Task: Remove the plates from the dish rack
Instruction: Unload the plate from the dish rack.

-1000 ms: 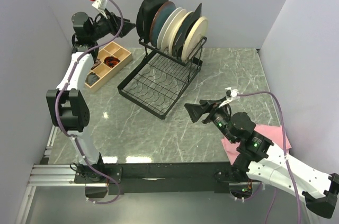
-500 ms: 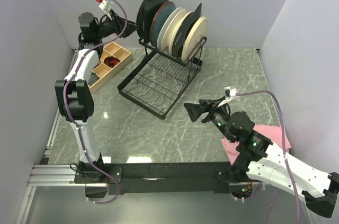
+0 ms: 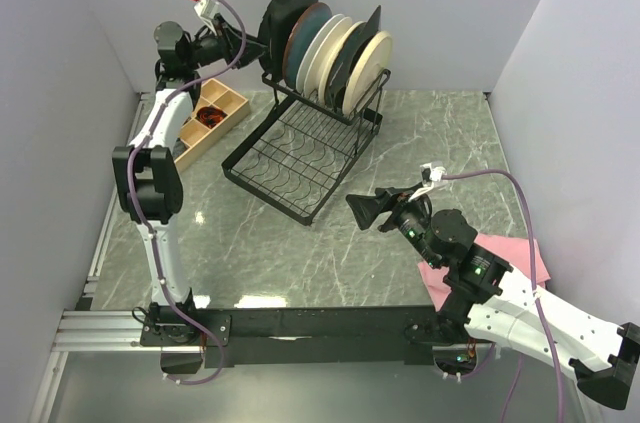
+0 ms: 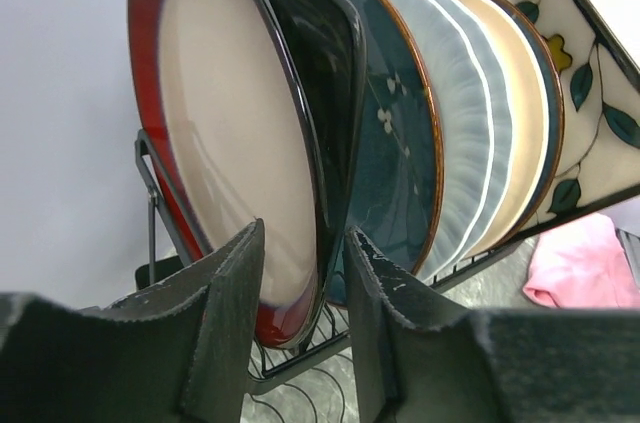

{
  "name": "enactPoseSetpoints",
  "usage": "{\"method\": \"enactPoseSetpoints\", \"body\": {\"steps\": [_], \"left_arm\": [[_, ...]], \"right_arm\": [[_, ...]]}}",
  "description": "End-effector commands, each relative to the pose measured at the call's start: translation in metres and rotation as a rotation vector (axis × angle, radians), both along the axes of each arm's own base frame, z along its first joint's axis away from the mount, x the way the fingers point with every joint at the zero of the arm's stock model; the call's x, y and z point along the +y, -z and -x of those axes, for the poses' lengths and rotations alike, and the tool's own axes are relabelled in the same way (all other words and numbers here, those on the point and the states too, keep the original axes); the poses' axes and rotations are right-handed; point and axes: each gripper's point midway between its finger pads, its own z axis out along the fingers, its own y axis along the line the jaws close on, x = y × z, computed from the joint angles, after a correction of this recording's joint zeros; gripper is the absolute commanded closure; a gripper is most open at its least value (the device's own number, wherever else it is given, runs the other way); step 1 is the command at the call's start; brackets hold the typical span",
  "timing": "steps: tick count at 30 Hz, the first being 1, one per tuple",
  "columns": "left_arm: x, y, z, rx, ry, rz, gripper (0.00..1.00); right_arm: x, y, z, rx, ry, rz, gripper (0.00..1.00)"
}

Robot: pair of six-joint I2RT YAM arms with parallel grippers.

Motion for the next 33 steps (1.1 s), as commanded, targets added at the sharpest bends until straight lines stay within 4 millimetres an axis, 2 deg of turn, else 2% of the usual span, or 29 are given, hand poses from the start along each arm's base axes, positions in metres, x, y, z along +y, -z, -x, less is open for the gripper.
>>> {"method": "enactPoseSetpoints", "body": {"steps": [1, 6, 14, 18, 22, 24, 26, 28, 33], "left_arm": [[-0.006, -0.019, 0.007, -0.080, 0.061, 0.010, 0.59], [-0.010, -0.020, 0.008, -0.085, 0.085, 0.013, 0.58], [-0.016, -0.017, 0.006, -0.087, 0.100, 0.013, 0.61], [-0.017, -0.017, 0.008, -0.091, 0.113, 0.014, 0.76], [-0.016, -0.023, 0.012, -0.113, 0.097, 0.014, 0.86], [-0.017, -0.025, 0.013, -0.119, 0.097, 0.013, 0.90], [-0.016, -0.026, 0.011, -0.109, 0.092, 0.013, 0.89], [-0.017, -0.029, 0.010, -0.110, 0.093, 0.012, 0.99], [-0.018, -0.037, 0.014, -0.133, 0.113, 0.034, 0.99]], "right_arm": [[-0.003, -0.027, -0.002, -0.052, 0.018, -0.040, 0.04], [-0.006, -0.027, -0.002, -0.057, 0.027, -0.043, 0.05], [-0.005, -0.026, -0.003, -0.052, 0.027, -0.038, 0.05], [-0.006, -0.025, -0.004, -0.052, 0.033, -0.033, 0.05], [-0.005, -0.025, -0.003, -0.051, 0.031, -0.034, 0.04], [-0.005, -0.026, -0.003, -0.051, 0.028, -0.034, 0.04], [-0.004, -0.025, -0.003, -0.049, 0.027, -0.034, 0.05], [-0.005, -0.025, -0.003, -0.049, 0.027, -0.034, 0.05], [-0.005, -0.026, -0.003, -0.050, 0.027, -0.035, 0.04]]}}
